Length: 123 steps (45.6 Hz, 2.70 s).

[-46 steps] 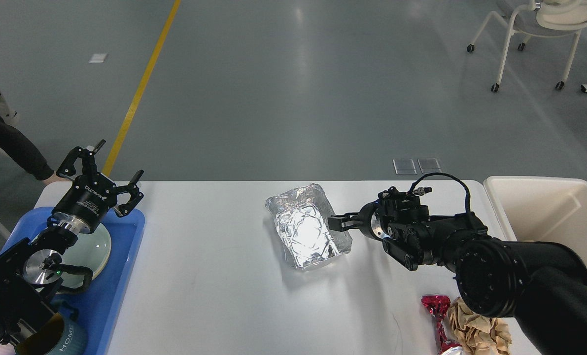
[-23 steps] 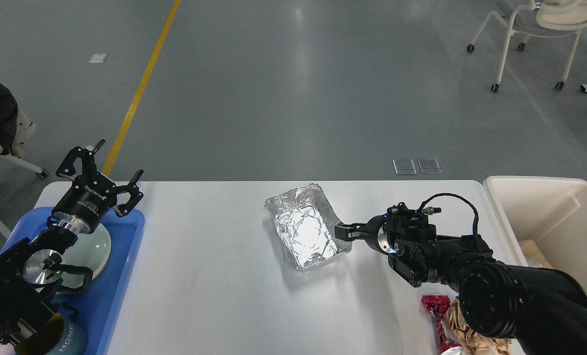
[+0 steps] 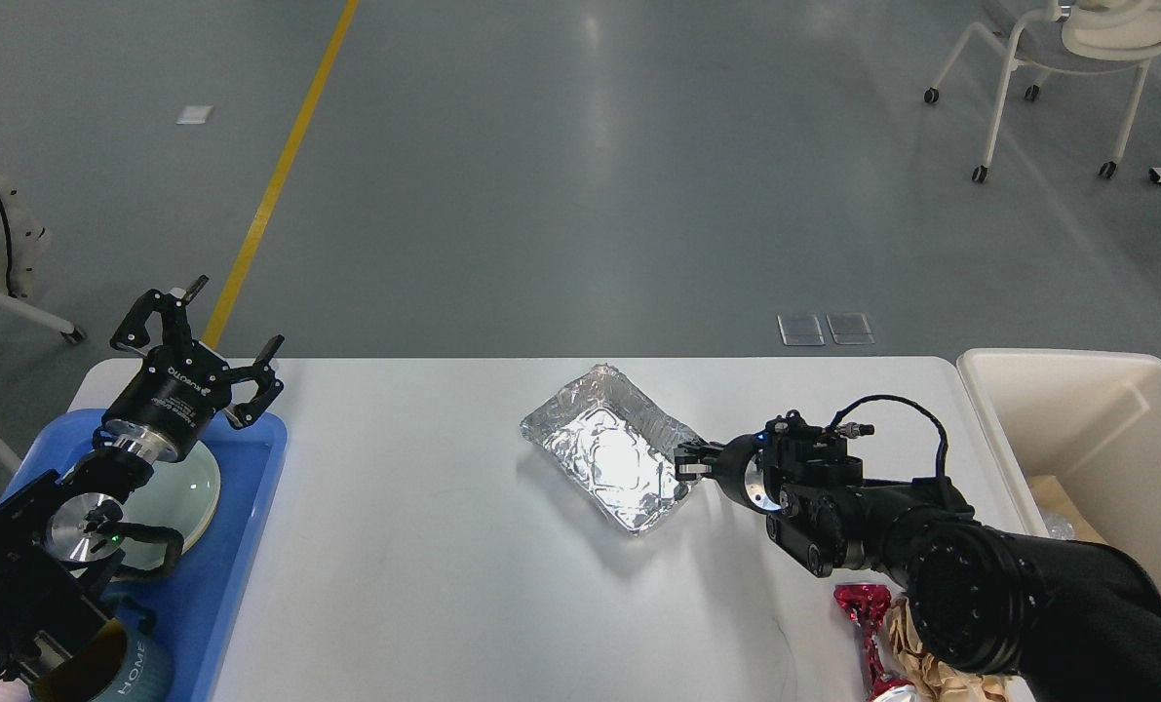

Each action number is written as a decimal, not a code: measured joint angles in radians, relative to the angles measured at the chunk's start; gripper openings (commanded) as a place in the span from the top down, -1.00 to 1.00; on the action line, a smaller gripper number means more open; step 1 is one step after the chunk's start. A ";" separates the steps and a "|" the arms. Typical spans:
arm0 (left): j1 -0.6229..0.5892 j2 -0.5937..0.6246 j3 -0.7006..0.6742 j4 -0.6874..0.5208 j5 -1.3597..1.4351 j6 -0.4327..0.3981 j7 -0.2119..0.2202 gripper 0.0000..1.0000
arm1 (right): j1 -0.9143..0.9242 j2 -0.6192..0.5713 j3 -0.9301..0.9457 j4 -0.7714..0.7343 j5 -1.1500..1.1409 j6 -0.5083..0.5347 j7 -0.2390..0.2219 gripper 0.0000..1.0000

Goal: Tidy desktop
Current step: 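Lower the right gripper and grasp the edge of the foil tray, then lift the foil tray and drop it into the white bin, then move the right gripper down to the brown paper bag near the bin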

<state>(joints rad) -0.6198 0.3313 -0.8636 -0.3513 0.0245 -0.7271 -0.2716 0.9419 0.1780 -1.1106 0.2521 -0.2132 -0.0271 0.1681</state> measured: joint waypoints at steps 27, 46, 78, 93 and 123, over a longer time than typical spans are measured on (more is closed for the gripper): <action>0.000 0.000 0.000 0.000 0.000 0.000 0.000 -1.00 | 0.434 -0.241 -0.010 0.447 -0.001 0.060 0.025 1.00; 0.000 0.000 0.000 0.000 0.000 0.000 0.000 -1.00 | 1.379 -0.793 -0.001 1.056 -0.166 0.663 0.025 1.00; 0.000 0.000 0.000 0.000 0.000 0.001 -0.002 -1.00 | 0.167 -0.965 -0.027 0.151 -0.204 0.136 0.142 1.00; 0.000 0.000 0.000 0.000 0.000 0.000 -0.002 -1.00 | -0.203 -0.810 0.058 -0.008 0.058 0.038 0.136 -1.00; 0.000 0.000 0.000 0.000 0.000 0.002 -0.002 -1.00 | 0.911 -0.970 -0.234 0.803 -0.451 0.564 0.151 -1.00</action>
<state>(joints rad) -0.6197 0.3313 -0.8637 -0.3514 0.0245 -0.7255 -0.2737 1.8530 -0.7921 -1.3444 1.0552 -0.6641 0.5367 0.3190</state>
